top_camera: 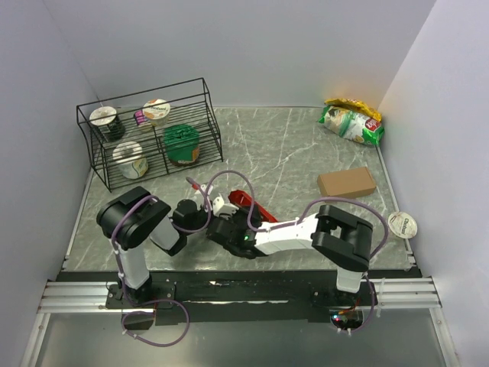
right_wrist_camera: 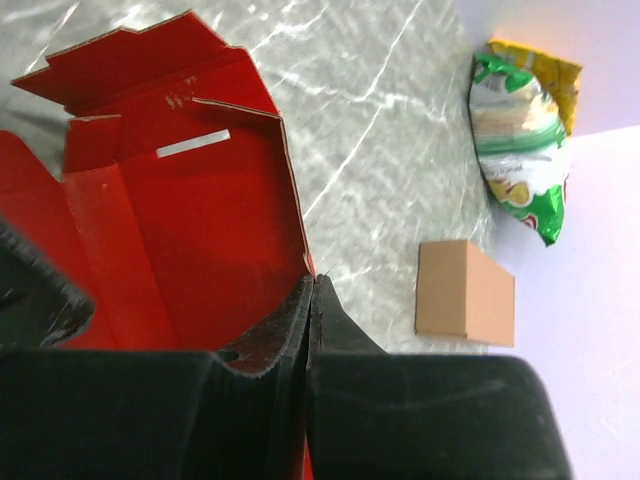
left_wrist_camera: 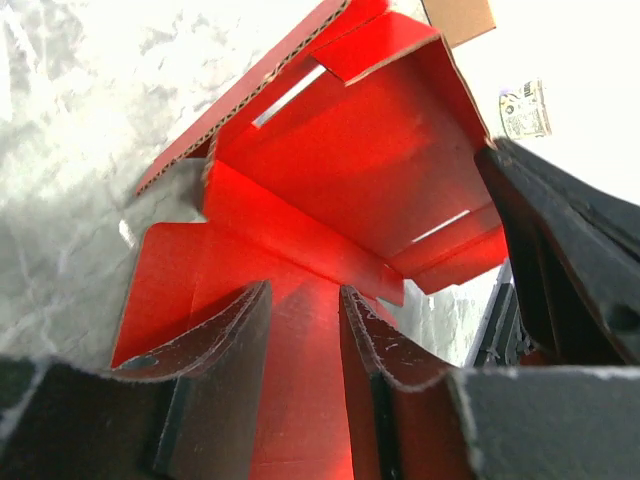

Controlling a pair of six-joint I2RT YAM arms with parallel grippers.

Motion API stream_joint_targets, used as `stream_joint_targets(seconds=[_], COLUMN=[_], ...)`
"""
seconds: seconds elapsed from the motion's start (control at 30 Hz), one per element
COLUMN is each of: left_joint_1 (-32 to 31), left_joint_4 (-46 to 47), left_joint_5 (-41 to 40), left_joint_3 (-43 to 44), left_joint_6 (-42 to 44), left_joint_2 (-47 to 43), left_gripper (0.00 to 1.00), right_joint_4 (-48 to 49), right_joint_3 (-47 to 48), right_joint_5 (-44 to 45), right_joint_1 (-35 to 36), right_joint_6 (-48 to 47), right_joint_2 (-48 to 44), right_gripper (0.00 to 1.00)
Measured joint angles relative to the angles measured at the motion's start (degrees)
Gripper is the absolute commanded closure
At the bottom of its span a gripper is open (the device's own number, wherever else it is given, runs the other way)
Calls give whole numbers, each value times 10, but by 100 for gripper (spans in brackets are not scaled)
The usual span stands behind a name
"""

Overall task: Fold the paper box
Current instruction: Fold the paper box at the center of the board.

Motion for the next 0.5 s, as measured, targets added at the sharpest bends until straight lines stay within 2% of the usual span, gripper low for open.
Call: stream_joint_targets(seconds=[0.3, 0.5], left_joint_1=[0, -1], left_joint_4=[57, 66], left_joint_5=[1, 1], left_joint_3=[-9, -11], left_joint_6=[-8, -8], left_joint_2=[27, 37], left_gripper=[62, 60], right_joint_4=[-151, -260], right_joint_3=[57, 85], right_joint_5=[47, 57], right_joint_1=[33, 47], right_joint_6=[147, 246], right_joint_2=[40, 54], right_gripper=[100, 100])
